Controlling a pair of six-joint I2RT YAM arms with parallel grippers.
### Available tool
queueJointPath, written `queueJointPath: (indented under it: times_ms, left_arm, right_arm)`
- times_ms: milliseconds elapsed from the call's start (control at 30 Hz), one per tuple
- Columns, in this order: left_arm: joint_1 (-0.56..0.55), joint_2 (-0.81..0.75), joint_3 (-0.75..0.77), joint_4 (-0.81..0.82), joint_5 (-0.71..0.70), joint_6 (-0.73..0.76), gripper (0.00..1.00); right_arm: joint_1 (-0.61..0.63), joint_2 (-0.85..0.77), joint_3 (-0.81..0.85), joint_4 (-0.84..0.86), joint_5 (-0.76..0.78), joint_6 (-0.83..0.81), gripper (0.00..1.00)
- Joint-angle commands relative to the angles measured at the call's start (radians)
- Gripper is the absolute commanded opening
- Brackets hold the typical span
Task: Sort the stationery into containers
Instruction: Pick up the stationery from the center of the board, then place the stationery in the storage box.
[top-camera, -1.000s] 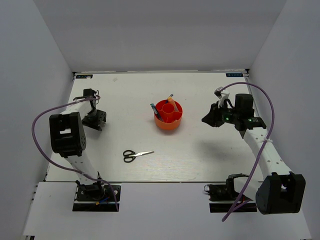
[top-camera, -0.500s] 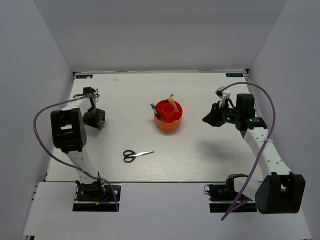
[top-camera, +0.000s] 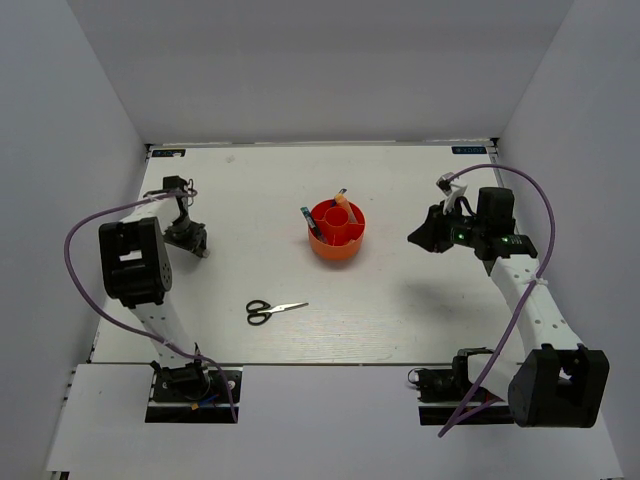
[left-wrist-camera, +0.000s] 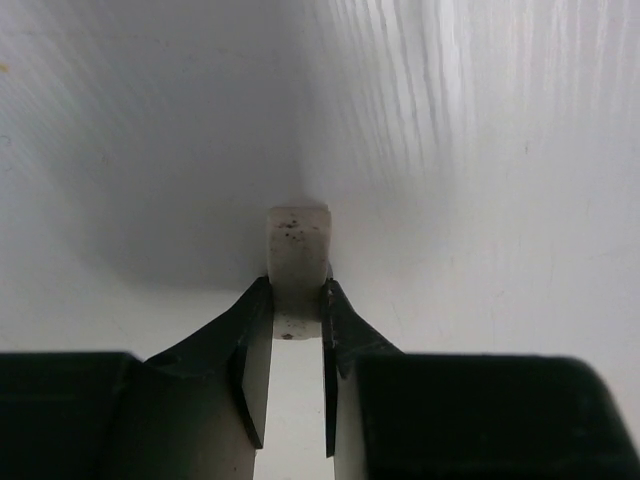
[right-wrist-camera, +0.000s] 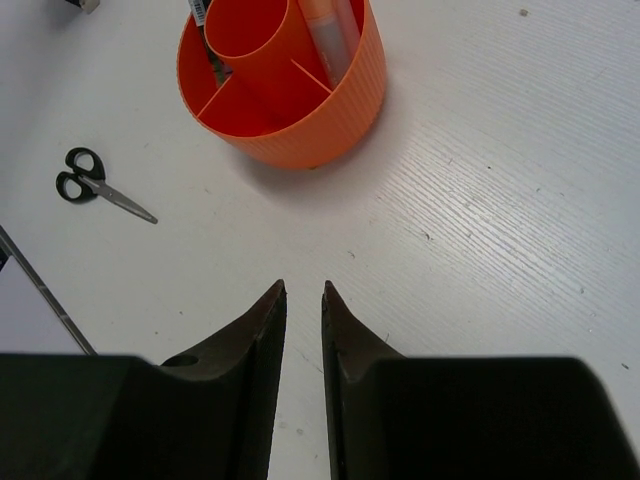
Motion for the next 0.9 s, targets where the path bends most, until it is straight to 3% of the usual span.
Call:
queueJointPath:
  times_ms: [0, 67, 133, 167, 233, 267, 367, 433, 567, 733, 867]
  left_arm:
    - [-0.06, -0.108, -0.069, 0.055, 0.08, 0.094, 0.0]
    - [-0.127, -0.2, -0.103, 0.122, 0.1, 0.193, 0.0]
    - [-0.27, -0.266, -0.118, 0.187, 0.103, 0.247, 0.0]
    - [-0.34, -0.305, -0.121, 0.204, 0.123, 0.352, 0.0]
    - [-0.411, -0.346, -0.102, 0.245, 0.131, 0.46, 0.0]
    - [-0.515, -0.359, -0.092, 0.252, 0.148, 0.549, 0.0]
    - [-0.664, -0.363, -0.014, 0.249, 0.145, 0.709, 0.0]
    - [-0.721, -0.331, 0.077, 0.212, 0.165, 0.848, 0.0]
    - [-0.793, -0.244, 0.234, 0.151, 0.365, 1.019, 0.0]
    - [-0.902, -0.152, 0.392, 0.147, 0.373, 1.226, 0.0]
    - [-0.936, -0.041, 0.546, 0.031, 0.344, 1.274, 0.0]
  right_arm:
    - [-0.015, -0.015, -0.006, 0.024, -0.033, 0.01, 0.24]
    - [-0.015, -0.017, -0.008, 0.026, -0.033, 0.007, 0.27]
    - [-0.023, -0.014, -0.011, 0.029, -0.03, 0.007, 0.44]
    - [-0.021, -0.014, -0.006, 0.029, -0.032, 0.006, 0.46]
    - [-0.024, -0.009, -0.011, 0.029, -0.03, 0.003, 0.46]
    - [-0.026, -0.008, -0.012, 0.03, -0.03, 0.001, 0.43]
    - [-0.029, -0.009, -0.011, 0.032, -0.027, 0.004, 0.35]
    - [-0.031, -0.011, -0.014, 0.032, -0.03, 0.006, 0.33]
    - [-0.059, -0.018, -0.019, 0.04, -0.032, 0.018, 0.31]
    - [-0.075, -0.025, -0.022, 0.043, -0.036, 0.02, 0.3]
    - [-0.083, -0.023, -0.022, 0.043, -0.038, 0.024, 0.3]
